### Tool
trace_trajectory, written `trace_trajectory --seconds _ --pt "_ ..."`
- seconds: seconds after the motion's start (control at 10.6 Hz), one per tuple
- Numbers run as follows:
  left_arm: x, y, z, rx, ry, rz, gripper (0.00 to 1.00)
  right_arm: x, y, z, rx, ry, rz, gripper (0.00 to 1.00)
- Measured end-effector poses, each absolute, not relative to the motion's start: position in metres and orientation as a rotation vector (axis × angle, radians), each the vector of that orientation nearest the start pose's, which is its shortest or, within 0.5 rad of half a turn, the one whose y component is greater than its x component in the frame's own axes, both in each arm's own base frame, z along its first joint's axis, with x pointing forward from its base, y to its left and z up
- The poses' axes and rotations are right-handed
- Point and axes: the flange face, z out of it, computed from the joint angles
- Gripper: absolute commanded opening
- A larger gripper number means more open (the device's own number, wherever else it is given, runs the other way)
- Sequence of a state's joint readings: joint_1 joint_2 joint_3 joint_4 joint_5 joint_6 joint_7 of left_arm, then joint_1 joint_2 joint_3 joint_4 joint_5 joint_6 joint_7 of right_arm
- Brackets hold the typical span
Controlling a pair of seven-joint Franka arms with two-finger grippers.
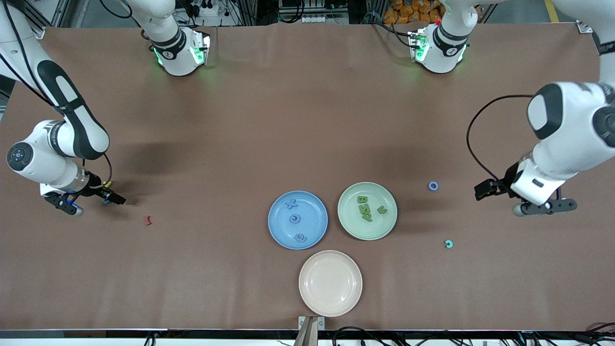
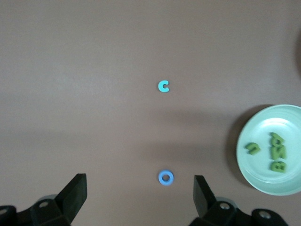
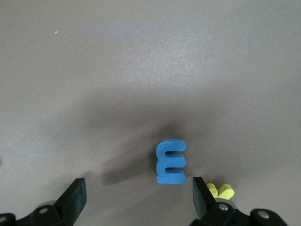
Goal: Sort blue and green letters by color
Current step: 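Withdraw the left gripper to rest while the right gripper lines up on e, then grasp the blue e with the right gripper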
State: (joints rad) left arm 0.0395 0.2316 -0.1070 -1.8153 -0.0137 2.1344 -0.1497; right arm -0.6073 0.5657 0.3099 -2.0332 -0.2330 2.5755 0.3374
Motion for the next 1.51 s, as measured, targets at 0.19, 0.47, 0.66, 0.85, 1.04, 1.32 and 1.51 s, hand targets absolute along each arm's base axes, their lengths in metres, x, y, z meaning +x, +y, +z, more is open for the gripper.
trace_trajectory --seconds 0.19,0.47,0.66,0.85,1.04,1.32,1.51 --pt "0.618 -0.044 0.475 -3.186 -0.162 -0.082 1.00 0.573 -0.173 0.171 -3.008 0.746 -0.015 1.00" --pt "0.604 -0.047 0.554 -3.179 -0.142 0.011 1.00 0.573 -0.174 0.168 -3.004 0.749 -0.011 1.00" --pt "0.591 -0.060 0.587 -3.176 -0.102 0.039 1.00 0.576 -0.177 0.170 -3.006 0.749 -0.024 1.00" --pt "0.574 -0.071 0.618 -3.171 -0.065 0.060 1.00 0.578 -0.182 0.174 -3.012 0.738 -0.037 1.00" --pt "0.560 -0.070 0.632 -3.161 -0.062 0.130 1.00 0.578 -0.185 0.173 -3.014 0.734 -0.038 0.78" --pt "0.552 -0.066 0.637 -3.147 -0.028 0.178 1.00 0.577 -0.186 0.169 -3.029 0.665 -0.030 0.00" --pt "0.553 -0.063 0.637 -3.147 -0.035 0.177 1.00 0.573 -0.198 0.170 -3.042 0.610 -0.032 0.00"
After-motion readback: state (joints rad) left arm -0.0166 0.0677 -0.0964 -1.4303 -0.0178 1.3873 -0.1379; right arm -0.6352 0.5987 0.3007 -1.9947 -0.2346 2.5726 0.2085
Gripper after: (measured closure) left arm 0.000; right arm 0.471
